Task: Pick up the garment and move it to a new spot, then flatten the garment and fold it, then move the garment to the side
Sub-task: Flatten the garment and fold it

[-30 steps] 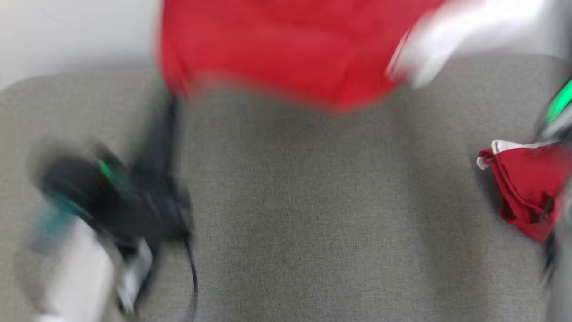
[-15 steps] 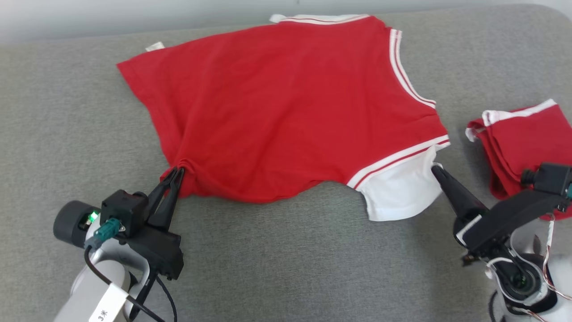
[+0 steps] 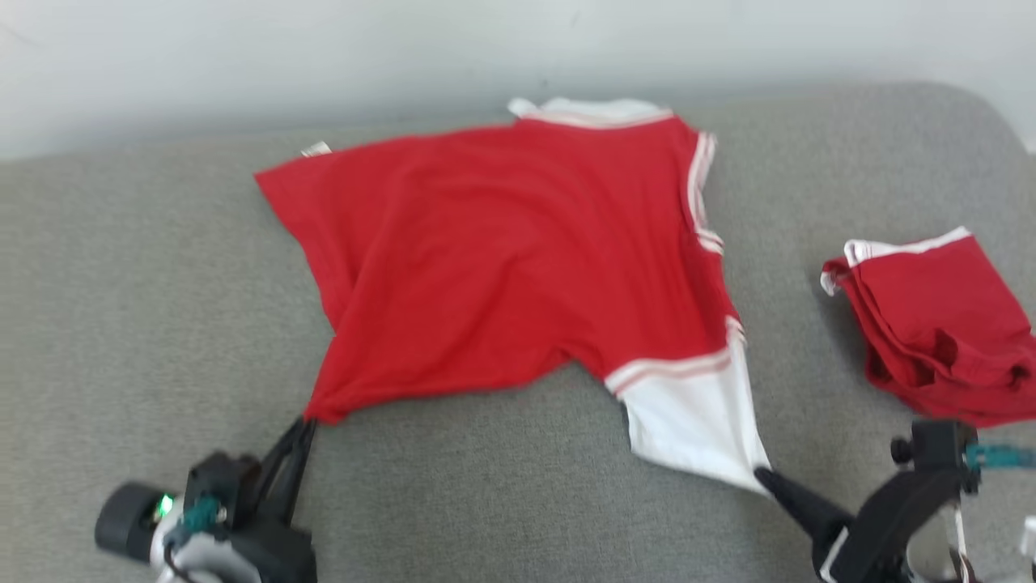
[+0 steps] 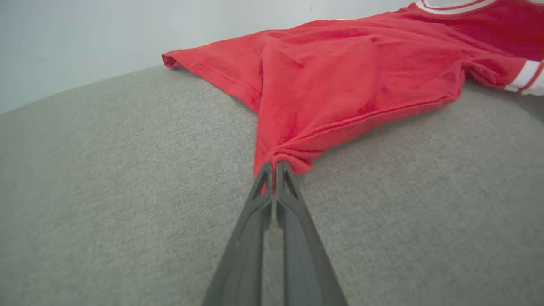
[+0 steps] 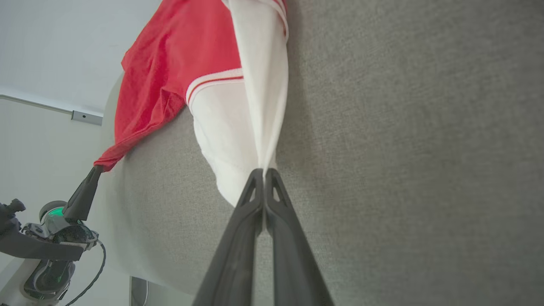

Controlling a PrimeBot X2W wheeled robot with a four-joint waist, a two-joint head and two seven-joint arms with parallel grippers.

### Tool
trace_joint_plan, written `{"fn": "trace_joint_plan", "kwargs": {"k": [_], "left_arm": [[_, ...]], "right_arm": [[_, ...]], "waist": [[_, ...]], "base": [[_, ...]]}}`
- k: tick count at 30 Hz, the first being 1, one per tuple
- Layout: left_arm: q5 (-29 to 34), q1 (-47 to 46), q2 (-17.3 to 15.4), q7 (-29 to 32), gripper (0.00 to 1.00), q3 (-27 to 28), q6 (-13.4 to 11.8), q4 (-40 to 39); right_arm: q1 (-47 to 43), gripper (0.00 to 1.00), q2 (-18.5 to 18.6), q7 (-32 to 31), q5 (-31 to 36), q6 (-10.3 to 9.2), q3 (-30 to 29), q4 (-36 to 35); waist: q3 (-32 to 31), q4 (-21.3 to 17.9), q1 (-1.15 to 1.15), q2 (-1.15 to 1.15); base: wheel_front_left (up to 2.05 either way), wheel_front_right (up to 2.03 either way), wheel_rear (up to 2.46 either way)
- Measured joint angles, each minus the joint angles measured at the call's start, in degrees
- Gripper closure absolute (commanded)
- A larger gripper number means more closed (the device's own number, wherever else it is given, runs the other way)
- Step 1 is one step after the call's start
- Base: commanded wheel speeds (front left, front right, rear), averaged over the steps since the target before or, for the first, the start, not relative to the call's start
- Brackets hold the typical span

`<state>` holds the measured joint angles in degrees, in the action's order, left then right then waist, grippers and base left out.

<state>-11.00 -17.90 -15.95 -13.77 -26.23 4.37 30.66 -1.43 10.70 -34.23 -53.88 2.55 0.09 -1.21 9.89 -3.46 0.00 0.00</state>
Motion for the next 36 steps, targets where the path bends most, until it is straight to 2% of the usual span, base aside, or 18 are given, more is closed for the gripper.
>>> {"fn": "trace_joint_plan", "kwargs": {"k": [8,11,20,29,30,31,32,33,36], "left_arm": [[0.05,5.17,-1.52,-0.41,1.00,0.99,-1.45,0.44],[0.02,6.35,-2.05,-0.49,1.00,1.88,-2.23,-0.09],[-0.12,8.57,-1.79,-0.57,1.00,3.04,-3.91,-1.59],[-0.21,10.80,-1.68,-0.57,1.00,3.74,-4.87,-2.63],[-0.21,10.95,-1.58,-0.57,0.96,3.59,-4.87,-2.55],[-0.21,11.04,-1.45,-0.57,0.57,3.54,-4.87,-2.44],[-0.23,11.20,-1.27,-0.57,0.08,3.53,-4.86,-2.34],[-0.24,11.41,-1.10,-0.57,0.00,3.43,-4.86,-2.22],[-0.56,11.77,-0.73,-0.58,0.00,3.21,-4.82,-1.47]], "right_arm": [[-5.91,1.00,2.18,-1.83,0.02,-0.73,-1.67,0.08],[-8.82,1.00,3.11,-4.27,-0.11,-1.03,-1.24,-0.75],[-13.13,1.00,3.01,-7.75,-2.00,-1.20,0.41,-1.59],[-14.52,1.00,2.54,-9.72,-2.01,-2.90,1.85,-1.90],[-14.52,1.00,2.24,-9.75,-2.00,-3.14,2.16,-1.88],[-14.51,0.63,1.92,-9.73,-1.99,-3.36,2.40,-1.80],[-14.50,0.07,1.70,-9.87,-1.98,-3.57,2.70,-1.63],[-14.50,0.00,1.55,-10.05,-1.98,-3.59,3.13,-1.33],[-14.52,0.00,0.74,-10.72,-1.72,-4.10,4.69,-0.88]], "waist": [[-4.40,0.88,-0.01,0.00],[-5.91,1.18,-0.01,0.00],[-6.59,1.34,-0.01,0.00],[-6.55,1.47,0.00,0.00],[-6.53,1.49,0.00,0.00],[-6.49,1.50,0.00,0.00],[-6.44,1.50,0.00,0.00],[-6.39,1.50,0.00,0.00],[-6.23,1.52,0.00,0.00]], "base": [[0.00,0.00,0.00],[0.00,0.00,0.00],[0.00,0.00,0.00],[0.00,0.00,0.00],[0.00,0.00,0.00],[0.00,0.00,0.00],[0.00,0.00,0.00],[0.00,0.00,0.00],[0.00,0.00,0.00]]}}
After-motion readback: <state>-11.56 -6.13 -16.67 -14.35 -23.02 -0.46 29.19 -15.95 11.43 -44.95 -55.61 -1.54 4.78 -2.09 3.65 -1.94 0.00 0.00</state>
